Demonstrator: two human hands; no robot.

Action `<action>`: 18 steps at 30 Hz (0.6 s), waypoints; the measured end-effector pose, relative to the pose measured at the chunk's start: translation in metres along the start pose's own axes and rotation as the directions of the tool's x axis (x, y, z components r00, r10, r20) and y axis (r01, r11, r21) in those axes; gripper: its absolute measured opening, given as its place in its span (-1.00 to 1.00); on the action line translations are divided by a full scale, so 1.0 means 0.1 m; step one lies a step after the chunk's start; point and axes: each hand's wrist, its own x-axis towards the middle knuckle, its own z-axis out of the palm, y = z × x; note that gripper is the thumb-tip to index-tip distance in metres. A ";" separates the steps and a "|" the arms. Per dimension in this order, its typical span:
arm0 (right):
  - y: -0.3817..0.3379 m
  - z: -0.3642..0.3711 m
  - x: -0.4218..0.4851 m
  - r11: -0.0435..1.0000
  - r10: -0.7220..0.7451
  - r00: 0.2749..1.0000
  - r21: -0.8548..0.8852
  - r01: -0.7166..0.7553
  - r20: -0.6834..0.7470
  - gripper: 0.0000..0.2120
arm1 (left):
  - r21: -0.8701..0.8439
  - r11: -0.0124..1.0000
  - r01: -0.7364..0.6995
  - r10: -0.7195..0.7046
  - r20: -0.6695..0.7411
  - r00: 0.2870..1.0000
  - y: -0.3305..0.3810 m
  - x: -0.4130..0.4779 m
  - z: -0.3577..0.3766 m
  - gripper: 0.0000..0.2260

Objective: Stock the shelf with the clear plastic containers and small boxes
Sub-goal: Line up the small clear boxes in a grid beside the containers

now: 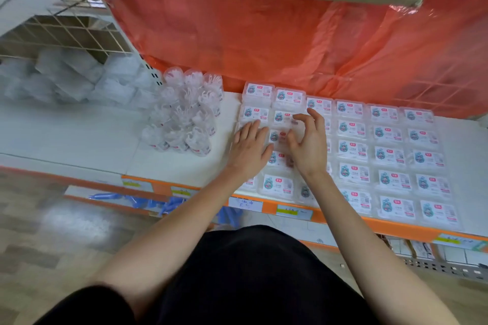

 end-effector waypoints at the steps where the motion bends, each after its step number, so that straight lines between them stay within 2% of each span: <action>1: -0.04 0.01 -0.05 1.000 -0.004 1.000 0.010 0.004 -0.002 -0.69 | 0.006 1.000 -0.002 0.002 0.025 1.000 0.00 0.01 -0.04 -0.54; 4: -0.19 0.05 -0.15 0.999 -0.018 1.000 0.042 0.017 0.022 -0.70 | -0.024 1.000 0.020 -0.019 0.030 0.999 0.03 -0.02 -0.20 -0.51; 9: -0.56 0.23 -0.27 0.987 -0.145 0.982 0.090 0.135 0.122 -0.71 | -0.074 0.996 0.049 -0.063 -0.195 0.979 -0.15 -0.41 -0.56 -0.49; 13: -0.92 0.52 -0.35 0.972 -0.229 0.951 0.099 0.213 0.206 -0.67 | -0.054 0.980 0.191 -0.198 -0.308 0.931 -0.65 -0.77 -0.74 -0.44; 18: -1.41 1.05 -0.54 0.957 -0.288 0.918 0.058 0.283 0.272 -0.67 | -0.094 0.935 0.343 -0.354 -0.321 0.878 -1.45 -1.30 -0.90 -0.48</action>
